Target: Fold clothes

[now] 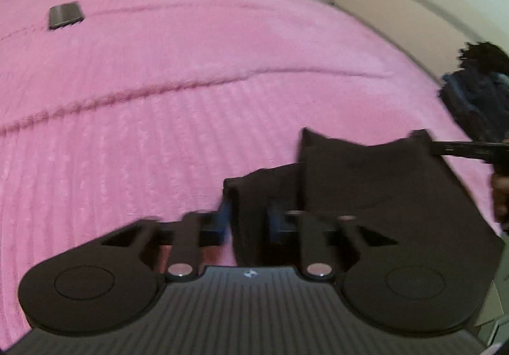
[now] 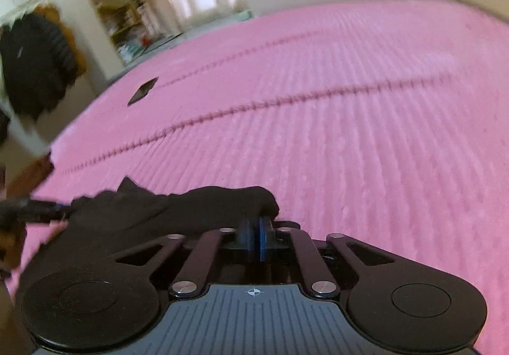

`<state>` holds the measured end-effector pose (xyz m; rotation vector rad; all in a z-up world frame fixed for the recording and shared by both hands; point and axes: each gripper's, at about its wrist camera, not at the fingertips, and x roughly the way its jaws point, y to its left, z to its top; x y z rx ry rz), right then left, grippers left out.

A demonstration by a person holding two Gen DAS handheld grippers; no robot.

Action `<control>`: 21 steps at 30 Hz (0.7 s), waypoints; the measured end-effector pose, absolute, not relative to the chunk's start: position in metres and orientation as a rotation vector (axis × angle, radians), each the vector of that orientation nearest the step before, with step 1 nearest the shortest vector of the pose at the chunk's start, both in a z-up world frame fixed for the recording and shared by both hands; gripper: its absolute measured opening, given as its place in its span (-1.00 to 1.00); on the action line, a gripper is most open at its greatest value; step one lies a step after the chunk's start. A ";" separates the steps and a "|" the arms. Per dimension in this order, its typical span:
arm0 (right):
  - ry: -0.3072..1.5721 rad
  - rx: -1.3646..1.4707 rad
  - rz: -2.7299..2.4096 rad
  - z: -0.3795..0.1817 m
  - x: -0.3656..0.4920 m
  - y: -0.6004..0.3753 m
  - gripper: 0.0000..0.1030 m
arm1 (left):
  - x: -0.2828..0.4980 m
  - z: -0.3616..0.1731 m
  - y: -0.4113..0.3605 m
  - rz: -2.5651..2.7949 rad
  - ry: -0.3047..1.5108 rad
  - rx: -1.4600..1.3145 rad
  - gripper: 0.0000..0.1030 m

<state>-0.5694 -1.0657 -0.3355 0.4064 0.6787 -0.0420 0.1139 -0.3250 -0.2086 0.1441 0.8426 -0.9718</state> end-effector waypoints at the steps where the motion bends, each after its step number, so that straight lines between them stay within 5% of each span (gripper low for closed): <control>1: 0.648 0.390 -0.043 -0.326 -0.577 -1.066 -0.95 | 0.108 -0.201 -0.321 -0.991 0.807 0.148 -0.84; 6: 0.532 0.351 -0.085 -0.297 -0.600 -1.078 -0.96 | 0.105 -0.172 -0.322 -1.022 0.671 0.172 -0.85; 13: 0.687 0.384 -0.139 -0.343 -0.570 -1.093 -0.95 | 0.147 -0.221 -0.352 -0.956 0.834 0.205 -0.64; 16: 0.674 0.304 -0.186 -0.325 -0.588 -1.084 -0.95 | 0.141 -0.205 -0.336 -0.901 0.804 0.210 -0.44; 21: 0.597 0.212 -0.109 -0.293 -0.624 -1.032 -0.94 | 0.112 -0.168 -0.301 -0.861 0.717 0.216 -0.48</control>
